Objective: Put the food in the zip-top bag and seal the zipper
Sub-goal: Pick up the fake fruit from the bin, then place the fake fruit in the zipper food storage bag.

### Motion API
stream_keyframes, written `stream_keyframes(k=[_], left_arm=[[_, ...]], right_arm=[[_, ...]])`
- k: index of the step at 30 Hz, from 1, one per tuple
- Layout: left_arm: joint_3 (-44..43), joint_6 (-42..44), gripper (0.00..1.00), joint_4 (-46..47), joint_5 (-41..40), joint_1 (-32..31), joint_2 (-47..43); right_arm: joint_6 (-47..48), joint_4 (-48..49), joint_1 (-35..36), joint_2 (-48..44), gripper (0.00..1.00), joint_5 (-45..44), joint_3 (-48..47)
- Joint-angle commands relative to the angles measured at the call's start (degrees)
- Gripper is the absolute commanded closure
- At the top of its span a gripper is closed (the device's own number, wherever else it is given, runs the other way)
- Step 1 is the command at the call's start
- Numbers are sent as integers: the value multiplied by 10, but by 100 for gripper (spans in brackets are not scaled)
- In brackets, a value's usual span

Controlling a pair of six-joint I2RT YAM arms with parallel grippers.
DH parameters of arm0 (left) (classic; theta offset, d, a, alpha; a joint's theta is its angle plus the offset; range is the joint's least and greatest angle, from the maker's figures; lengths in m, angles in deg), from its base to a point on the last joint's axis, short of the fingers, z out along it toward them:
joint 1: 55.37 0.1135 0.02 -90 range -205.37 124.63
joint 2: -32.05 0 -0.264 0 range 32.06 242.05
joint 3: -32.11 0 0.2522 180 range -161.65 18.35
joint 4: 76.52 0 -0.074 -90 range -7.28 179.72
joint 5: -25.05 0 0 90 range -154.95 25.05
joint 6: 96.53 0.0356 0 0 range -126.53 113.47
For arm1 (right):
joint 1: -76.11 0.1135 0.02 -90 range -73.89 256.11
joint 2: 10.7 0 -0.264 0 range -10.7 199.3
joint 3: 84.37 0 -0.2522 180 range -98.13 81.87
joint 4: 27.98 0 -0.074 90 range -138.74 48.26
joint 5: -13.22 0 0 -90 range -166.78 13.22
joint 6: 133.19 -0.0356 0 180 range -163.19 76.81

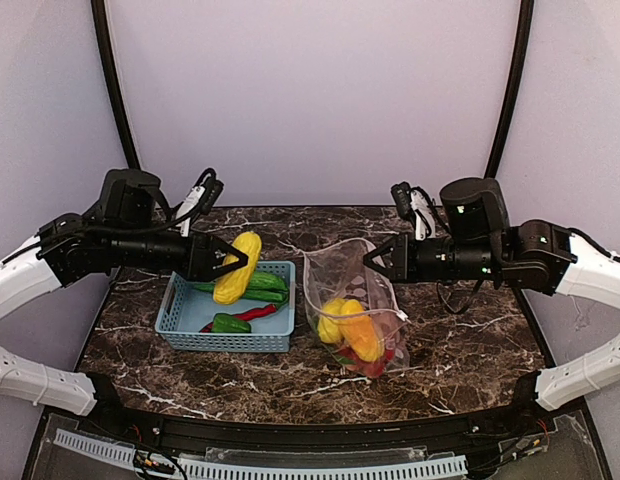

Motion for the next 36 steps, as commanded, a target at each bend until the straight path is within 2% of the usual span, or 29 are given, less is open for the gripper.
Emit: stream_keyframes(k=[1,8,18,27,36], left_arm=[[-20,-42,60,108,-7,-53,11],[-43,-36,60,230,-28,-114,72],[-30,-10,62,395,-50,-140,113],[-14,12,62,440,-73,-159,152],[25,24,62,438,-84,-180,170]], right_arm=[[0,27,-3,0,100,0,-14],[-1,31,-3,3,100,7,-17],[-2,30,-3,3,100,8,-15],[3,28,-3,3,100,4,-24],[6,24,-4,2,100,-1,-27]])
